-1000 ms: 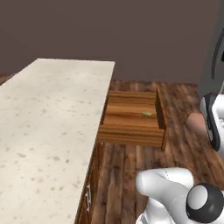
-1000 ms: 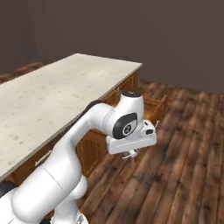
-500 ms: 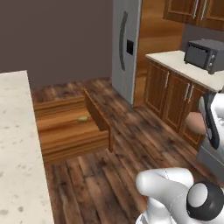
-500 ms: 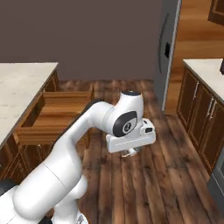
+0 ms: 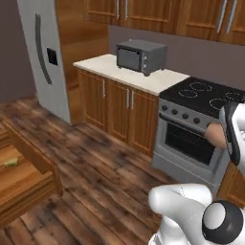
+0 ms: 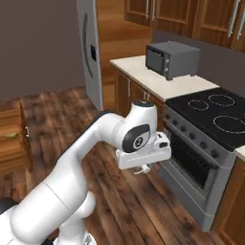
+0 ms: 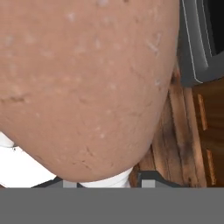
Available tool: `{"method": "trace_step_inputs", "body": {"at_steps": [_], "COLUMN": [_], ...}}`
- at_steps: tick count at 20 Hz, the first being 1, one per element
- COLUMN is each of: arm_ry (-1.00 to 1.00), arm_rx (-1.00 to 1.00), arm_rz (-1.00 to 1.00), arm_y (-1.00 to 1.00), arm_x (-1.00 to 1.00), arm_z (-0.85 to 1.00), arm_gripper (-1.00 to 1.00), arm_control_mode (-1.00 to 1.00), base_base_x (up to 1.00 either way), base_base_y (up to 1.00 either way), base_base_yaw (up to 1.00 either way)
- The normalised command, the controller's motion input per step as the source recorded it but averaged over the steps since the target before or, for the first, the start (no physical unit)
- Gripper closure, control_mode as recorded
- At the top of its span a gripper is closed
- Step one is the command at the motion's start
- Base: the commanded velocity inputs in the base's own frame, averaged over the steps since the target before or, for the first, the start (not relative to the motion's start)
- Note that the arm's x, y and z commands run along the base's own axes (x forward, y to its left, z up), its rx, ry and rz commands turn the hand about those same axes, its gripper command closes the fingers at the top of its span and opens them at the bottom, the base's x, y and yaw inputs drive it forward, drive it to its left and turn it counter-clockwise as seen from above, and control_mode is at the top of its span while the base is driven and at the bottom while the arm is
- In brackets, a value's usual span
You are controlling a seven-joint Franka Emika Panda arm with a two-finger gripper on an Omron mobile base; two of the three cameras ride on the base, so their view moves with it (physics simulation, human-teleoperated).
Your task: Restock the sink supplies by placing the sponge and soap dispenser on the counter and next to the sink. Make sure the soap dispenser is upright.
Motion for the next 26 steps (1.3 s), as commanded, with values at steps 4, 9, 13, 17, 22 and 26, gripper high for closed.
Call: {"method": "trace_step_inputs", "body": {"at_steps": [4,9,13,17,22,26], "arm_ry": [0.00,0.00,0.00,0.00,0.00,0.00], "arm_rx": [0.00,0.00,0.00,0.00,0.00,0.00], "arm_rz": [0.00,0.00,0.00,0.00,0.00,0.00], "arm_y": [0.00,0.00,0.00,0.00,0.00,0.00], "arm_x": [0.00,0.00,0.00,0.00,0.00,0.00], "arm_z": [0.00,0.00,0.00,0.00,0.00,0.00], "arm_gripper": [1.00,1.00,1.00,1.00,1.00,1.00], "arm_control_mode": [1.00,1.00,1.00,1.00,1.00,1.00], "base_base_x": [0.16,0.00,0.00,0.00,0.02,0.05], "base_base_y": [-0.66,-0.55,-0.48,-0.58,-0.65,-0.61], "base_base_yaw": [-0.59,-0.66,-0.68,-0.61,-0.49,-0.49]}}
